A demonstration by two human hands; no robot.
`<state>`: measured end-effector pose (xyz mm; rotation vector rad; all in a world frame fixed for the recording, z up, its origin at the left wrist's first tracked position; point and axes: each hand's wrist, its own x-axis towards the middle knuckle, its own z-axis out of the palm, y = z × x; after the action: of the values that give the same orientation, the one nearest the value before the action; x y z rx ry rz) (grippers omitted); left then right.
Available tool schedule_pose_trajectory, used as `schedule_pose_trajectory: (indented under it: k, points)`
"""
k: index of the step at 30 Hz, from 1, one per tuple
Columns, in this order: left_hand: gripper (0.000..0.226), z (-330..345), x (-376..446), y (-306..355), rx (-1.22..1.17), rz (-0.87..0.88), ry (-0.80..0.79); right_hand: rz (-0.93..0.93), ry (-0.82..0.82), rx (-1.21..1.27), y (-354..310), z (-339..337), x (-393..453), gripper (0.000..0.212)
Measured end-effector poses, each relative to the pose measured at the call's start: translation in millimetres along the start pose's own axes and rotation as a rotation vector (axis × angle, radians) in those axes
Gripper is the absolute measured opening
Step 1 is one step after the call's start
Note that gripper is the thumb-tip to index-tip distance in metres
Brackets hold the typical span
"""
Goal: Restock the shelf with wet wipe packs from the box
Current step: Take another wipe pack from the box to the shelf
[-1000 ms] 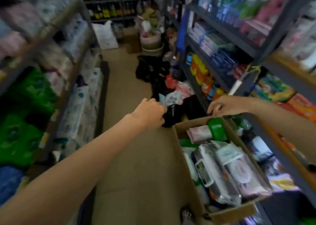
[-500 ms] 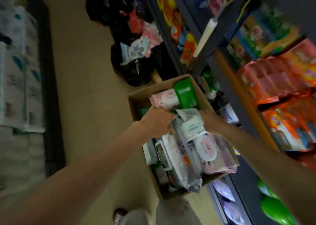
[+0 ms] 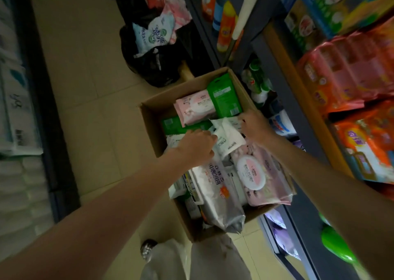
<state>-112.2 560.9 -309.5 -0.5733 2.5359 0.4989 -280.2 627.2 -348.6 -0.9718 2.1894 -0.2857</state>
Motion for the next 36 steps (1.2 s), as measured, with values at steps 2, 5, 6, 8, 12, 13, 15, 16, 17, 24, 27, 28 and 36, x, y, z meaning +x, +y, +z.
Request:
schedule_pose_trajectory:
  k: [2,5,6,8,12,13,15,16,17,24,27,28,36]
  points:
    - [0.038,1,3,4,0.001,0.019,0.012,0.061,-0.087,-0.214,20,-2,-6,0.026]
    - [0.039,2,7,5,0.007,0.023,0.034,0.122,-0.224,-0.313,32,7,-7,0.033]
    - [0.039,3,8,3,0.007,0.021,0.036,0.142,-0.232,-0.309,32,10,-8,0.037]
    - [0.039,5,7,1,0.017,0.022,0.03,0.108,-0.206,-0.327,32,16,-12,0.051]
    - [0.046,6,0,-1,-0.016,0.024,0.037,0.054,-0.11,-0.298,29,19,-23,0.049]
    - [0.047,5,-1,-2,-0.031,0.023,0.052,0.026,-0.089,-0.283,26,19,-26,0.041]
    - [0.049,2,-3,1,-0.056,0.024,0.065,-0.007,-0.068,-0.295,19,20,-35,0.024]
    - [0.051,0,-5,2,-0.061,0.028,0.066,-0.013,-0.057,-0.287,16,19,-40,0.02]
    - [0.054,-1,-7,2,-0.058,0.032,0.07,-0.021,-0.037,-0.283,12,17,-44,0.018]
    - [0.067,-20,-27,-13,-0.263,-0.041,0.064,-0.191,0.129,-0.253,-22,-33,-84,0.013]
    - [0.08,-32,-48,-24,-0.389,-0.051,-0.017,-0.31,0.285,-0.248,-60,-62,-104,0.013]
    - [0.085,-40,-58,-28,-0.42,-0.04,-0.025,-0.352,0.349,-0.244,-75,-73,-110,0.014]
    - [0.116,-115,-196,-76,-0.757,0.083,0.368,-0.844,0.579,-0.105,-251,-123,-204,0.014]
